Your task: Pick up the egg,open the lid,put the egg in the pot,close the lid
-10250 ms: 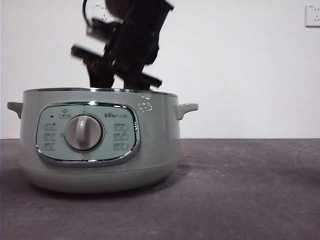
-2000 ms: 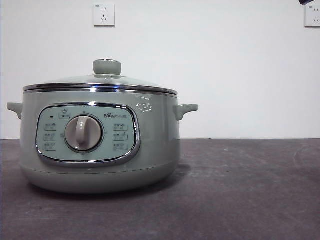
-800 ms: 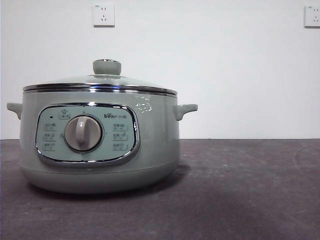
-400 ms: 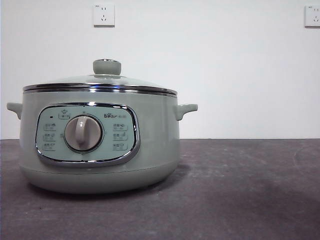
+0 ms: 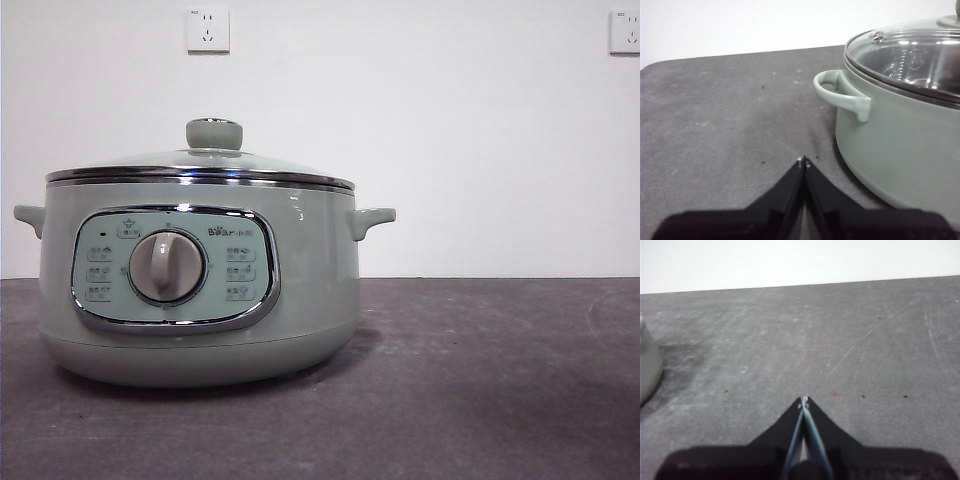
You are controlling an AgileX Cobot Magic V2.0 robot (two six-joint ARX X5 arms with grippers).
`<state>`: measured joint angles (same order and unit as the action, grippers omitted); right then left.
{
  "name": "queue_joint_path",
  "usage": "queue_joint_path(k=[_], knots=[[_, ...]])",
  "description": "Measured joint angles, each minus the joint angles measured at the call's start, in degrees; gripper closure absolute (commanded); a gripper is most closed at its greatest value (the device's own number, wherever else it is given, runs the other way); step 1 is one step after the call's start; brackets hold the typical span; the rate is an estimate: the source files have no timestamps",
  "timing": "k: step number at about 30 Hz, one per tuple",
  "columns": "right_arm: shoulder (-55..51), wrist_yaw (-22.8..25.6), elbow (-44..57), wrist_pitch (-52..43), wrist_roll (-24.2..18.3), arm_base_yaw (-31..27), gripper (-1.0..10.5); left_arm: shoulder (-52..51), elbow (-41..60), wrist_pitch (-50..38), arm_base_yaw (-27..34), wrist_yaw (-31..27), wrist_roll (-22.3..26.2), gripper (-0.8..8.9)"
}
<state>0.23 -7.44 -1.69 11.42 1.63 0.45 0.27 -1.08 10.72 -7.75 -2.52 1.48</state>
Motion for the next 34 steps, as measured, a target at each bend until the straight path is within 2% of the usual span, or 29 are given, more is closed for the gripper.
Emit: queue_joint_path(k=[7, 34], knots=[[0.0, 0.1, 0.0, 0.0, 1.2, 0.0, 9.5, 0.0, 0.0, 0.0, 0.0, 0.0, 0.0, 8.17], [0.0, 0.1, 0.0, 0.0, 1.2, 0.0, 9.5, 0.0, 0.0, 0.0, 0.0, 0.0, 0.0, 8.17]])
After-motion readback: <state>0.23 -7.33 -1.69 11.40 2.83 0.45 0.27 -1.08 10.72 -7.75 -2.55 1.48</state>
